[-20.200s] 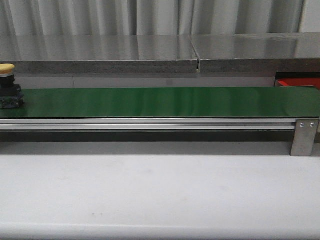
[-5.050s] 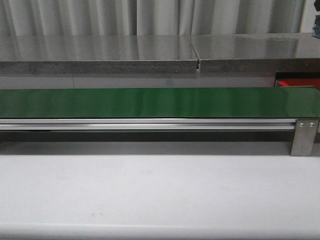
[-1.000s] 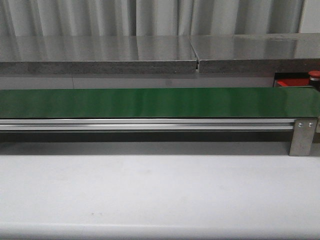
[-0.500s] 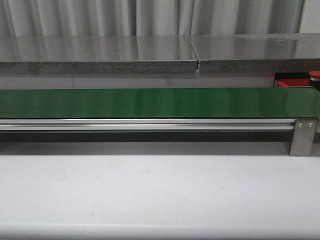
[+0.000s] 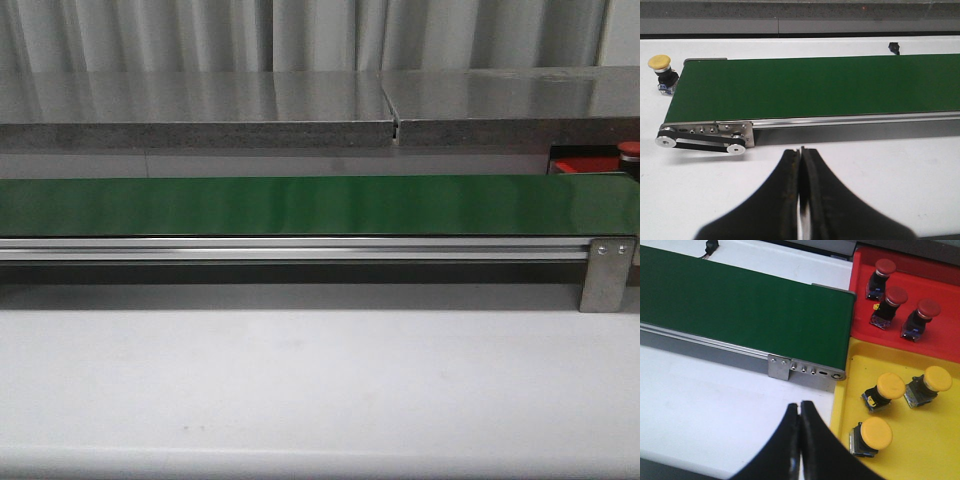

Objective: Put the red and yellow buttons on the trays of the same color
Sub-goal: 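Move the left gripper over the yellow push-button on the table, then lower the left gripper onto the yellow push-button and grasp it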

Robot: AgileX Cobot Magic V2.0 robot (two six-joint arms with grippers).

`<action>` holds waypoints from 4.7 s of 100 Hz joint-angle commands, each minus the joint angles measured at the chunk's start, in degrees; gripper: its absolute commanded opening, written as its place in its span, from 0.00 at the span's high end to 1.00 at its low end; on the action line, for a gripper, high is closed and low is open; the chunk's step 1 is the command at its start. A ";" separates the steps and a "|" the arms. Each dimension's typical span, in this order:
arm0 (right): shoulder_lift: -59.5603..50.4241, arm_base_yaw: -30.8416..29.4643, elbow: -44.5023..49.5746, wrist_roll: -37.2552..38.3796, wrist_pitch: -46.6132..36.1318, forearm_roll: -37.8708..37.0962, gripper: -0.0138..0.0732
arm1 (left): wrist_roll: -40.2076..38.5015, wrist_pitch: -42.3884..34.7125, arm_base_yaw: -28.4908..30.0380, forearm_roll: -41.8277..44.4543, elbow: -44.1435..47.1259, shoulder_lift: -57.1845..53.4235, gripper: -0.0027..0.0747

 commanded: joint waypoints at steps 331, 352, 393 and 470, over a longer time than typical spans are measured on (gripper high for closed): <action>-0.05 0.00 -1.31 -0.59 -2.98 1.41 0.98 | -9.37 2.77 17.41 4.22 -84.68 102.49 0.17; -0.05 0.00 -1.31 -0.59 -2.98 1.41 0.98 | -9.49 2.53 17.77 4.35 -84.68 103.40 0.17; -0.05 0.00 -1.31 -0.59 -2.98 1.41 0.98 | -9.62 3.53 18.64 3.78 -84.60 104.30 0.26; -0.05 0.00 -1.31 -0.59 -2.98 1.41 0.98 | -9.62 12.26 19.03 1.63 -84.81 89.03 0.99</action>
